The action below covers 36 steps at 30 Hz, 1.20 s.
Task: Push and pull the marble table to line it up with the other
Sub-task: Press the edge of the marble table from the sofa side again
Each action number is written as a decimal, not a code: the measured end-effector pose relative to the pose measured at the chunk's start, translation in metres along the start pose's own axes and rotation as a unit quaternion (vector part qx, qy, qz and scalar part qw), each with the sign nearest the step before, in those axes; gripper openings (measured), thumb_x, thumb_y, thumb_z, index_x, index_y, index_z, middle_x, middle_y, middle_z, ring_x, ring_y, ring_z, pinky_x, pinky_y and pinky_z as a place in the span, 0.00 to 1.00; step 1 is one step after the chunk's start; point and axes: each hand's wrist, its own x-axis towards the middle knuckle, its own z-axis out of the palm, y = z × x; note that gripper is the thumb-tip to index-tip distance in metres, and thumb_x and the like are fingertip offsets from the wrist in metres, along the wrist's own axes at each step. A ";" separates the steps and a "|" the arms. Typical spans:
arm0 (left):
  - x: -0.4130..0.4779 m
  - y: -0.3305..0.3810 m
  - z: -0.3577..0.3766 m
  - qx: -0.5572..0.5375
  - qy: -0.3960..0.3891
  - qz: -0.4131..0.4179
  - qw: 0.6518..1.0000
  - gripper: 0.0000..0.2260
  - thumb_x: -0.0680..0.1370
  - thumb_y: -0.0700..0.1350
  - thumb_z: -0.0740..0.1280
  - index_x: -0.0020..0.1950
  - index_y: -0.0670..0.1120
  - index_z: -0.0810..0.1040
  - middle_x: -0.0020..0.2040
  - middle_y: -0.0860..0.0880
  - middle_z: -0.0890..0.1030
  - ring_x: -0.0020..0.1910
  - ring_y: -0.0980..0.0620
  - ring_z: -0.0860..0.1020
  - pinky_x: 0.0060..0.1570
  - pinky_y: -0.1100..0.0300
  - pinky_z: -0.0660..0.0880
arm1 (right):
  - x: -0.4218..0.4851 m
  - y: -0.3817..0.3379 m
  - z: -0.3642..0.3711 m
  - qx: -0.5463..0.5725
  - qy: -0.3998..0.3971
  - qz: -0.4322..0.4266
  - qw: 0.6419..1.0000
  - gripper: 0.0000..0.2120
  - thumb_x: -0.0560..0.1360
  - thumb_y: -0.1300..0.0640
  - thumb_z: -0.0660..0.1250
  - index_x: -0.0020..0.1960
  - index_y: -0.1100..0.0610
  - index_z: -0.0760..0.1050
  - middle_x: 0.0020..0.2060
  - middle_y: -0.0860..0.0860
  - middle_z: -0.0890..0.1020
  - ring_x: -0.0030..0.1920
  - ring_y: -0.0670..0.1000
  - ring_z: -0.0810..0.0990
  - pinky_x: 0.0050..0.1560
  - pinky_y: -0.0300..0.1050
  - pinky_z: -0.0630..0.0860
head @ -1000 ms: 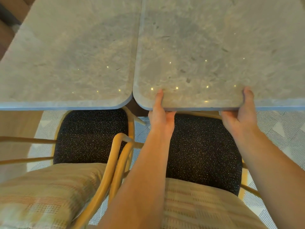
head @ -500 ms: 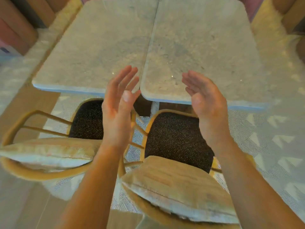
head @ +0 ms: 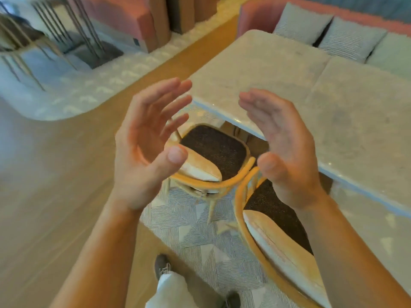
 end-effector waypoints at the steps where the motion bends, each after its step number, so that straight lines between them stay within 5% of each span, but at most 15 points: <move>1: -0.006 0.004 -0.022 0.005 0.020 0.000 1.000 0.36 0.74 0.68 0.77 0.76 0.52 0.72 0.76 0.48 0.78 0.77 0.42 0.76 0.75 0.41 0.72 | 0.014 0.002 0.023 0.017 -0.021 -0.007 1.000 0.40 0.74 0.25 0.66 0.77 0.49 0.67 0.78 0.53 0.74 0.80 0.54 0.73 0.81 0.52 0.68; 8: -0.038 0.048 -0.214 0.046 0.168 0.015 0.985 0.36 0.74 0.70 0.76 0.76 0.54 0.74 0.77 0.50 0.77 0.79 0.41 0.75 0.75 0.44 0.72 | 0.134 0.013 0.218 0.107 -0.146 -0.050 0.982 0.45 0.74 0.26 0.66 0.79 0.55 0.66 0.78 0.56 0.75 0.80 0.54 0.73 0.80 0.55 0.69; 16: -0.013 0.076 -0.375 0.126 0.204 0.035 0.970 0.35 0.75 0.69 0.75 0.75 0.52 0.73 0.76 0.50 0.78 0.79 0.42 0.75 0.75 0.43 0.73 | 0.236 0.019 0.367 0.133 -0.185 -0.091 0.969 0.46 0.74 0.25 0.65 0.78 0.57 0.66 0.76 0.56 0.76 0.79 0.54 0.75 0.80 0.56 0.70; 36: 0.229 -0.002 -0.683 0.209 0.226 0.041 0.951 0.38 0.75 0.71 0.74 0.75 0.48 0.70 0.76 0.47 0.76 0.79 0.39 0.74 0.77 0.37 0.72 | 0.593 0.150 0.561 0.168 -0.230 -0.112 0.952 0.47 0.73 0.24 0.65 0.78 0.57 0.66 0.75 0.53 0.77 0.77 0.53 0.77 0.78 0.52 0.72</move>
